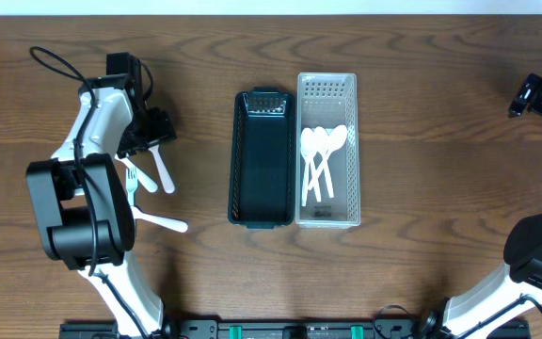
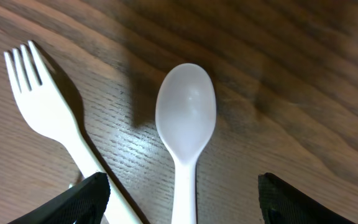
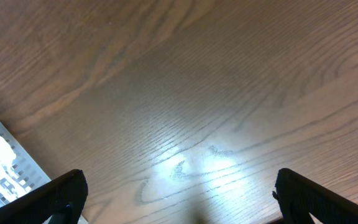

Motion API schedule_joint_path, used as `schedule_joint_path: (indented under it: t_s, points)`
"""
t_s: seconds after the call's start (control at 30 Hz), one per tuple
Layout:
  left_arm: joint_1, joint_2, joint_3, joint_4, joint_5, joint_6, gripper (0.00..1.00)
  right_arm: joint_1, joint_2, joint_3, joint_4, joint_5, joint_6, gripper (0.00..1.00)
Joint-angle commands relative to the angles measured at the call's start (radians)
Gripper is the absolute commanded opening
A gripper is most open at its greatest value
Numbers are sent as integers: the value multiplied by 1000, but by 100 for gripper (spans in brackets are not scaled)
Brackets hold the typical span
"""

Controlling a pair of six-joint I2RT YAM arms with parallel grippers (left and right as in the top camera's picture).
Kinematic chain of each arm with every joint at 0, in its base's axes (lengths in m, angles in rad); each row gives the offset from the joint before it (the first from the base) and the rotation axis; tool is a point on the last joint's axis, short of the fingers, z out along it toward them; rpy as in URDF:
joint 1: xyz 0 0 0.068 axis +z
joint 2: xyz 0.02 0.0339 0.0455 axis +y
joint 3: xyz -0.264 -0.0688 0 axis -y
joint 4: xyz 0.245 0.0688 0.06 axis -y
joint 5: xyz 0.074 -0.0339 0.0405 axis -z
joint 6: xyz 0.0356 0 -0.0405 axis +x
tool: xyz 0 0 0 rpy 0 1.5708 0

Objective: Pack container
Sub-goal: 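Close the left gripper on the white spoon's handle and lift it, then carry the spoon into the black basket and open the left gripper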

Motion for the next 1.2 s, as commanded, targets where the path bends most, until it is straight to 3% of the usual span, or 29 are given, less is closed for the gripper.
schedule_joint_path:
  t_s: [0.0,0.23,0.27,0.37,0.43,0.53,0.83,0.93,1.17]
  points:
    - [-2,50,-5,-4,-1,-18,79,3,-2,-5,-1,-3,-11,99]
    - [-1,90,-5,-16,-2,-29,77,3,-2,-5,-2,-3,-11,99]
    - [-1,90,-5,-15,-2,-29,74,3,-2,-5,-3,-3,-11,99]
    - [-1,95,-5,-18,-2,-29,50,3,-2,-5,-3,-3,-11,99]
    - [-2,101,-5,-22,-1,-29,46,3,-2,-5,-3,-3,-11,99]
    - [-2,111,-5,-27,-1,-29,28,3,-2,-5,-5,-3,-11,99]
    - [-1,116,-5,-38,-1,-27,19,3,-2,-5,-6,-3,-11,99]
    - [-1,109,-5,-40,-1,-18,9,3,-2,-5,-6,-3,-11,99]
    - [-5,23,6,-85,-2,14,6,3,-2,-5,-5,-3,-11,99]
